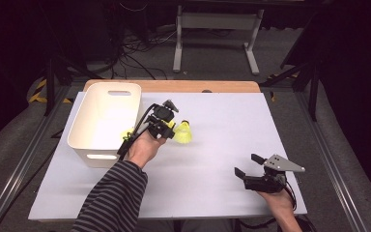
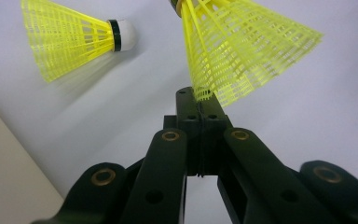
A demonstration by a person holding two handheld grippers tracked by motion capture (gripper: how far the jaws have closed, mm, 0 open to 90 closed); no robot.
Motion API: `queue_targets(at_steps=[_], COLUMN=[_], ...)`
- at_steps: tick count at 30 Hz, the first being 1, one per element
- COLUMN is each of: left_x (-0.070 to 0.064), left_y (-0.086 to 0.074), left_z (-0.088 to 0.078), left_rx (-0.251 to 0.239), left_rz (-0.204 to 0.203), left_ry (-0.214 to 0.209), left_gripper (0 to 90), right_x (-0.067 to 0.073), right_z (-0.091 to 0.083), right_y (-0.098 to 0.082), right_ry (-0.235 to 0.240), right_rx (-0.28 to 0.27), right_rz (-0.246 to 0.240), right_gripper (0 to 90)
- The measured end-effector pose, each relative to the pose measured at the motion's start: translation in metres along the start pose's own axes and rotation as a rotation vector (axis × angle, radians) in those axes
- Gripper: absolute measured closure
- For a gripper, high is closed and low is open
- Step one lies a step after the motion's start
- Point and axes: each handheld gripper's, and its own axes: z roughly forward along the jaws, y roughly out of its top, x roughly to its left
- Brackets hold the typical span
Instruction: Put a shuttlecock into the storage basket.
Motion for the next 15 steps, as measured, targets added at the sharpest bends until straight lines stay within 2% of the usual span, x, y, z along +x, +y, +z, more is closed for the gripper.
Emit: queue_targets(at_steps=[15], left_x=[0.0024], left_y=[0.0039], left_z=[-0.0099], left_rx=[-0.004], left_rz=[0.016], left_ry=[0.011], left_gripper=[90.0], right_x=[0.0], right_z=[0.0003], right_y=[0.0], right_ry=[0.001], right_rx=[0.002], right_rz=[0.0], right_gripper=[14.9])
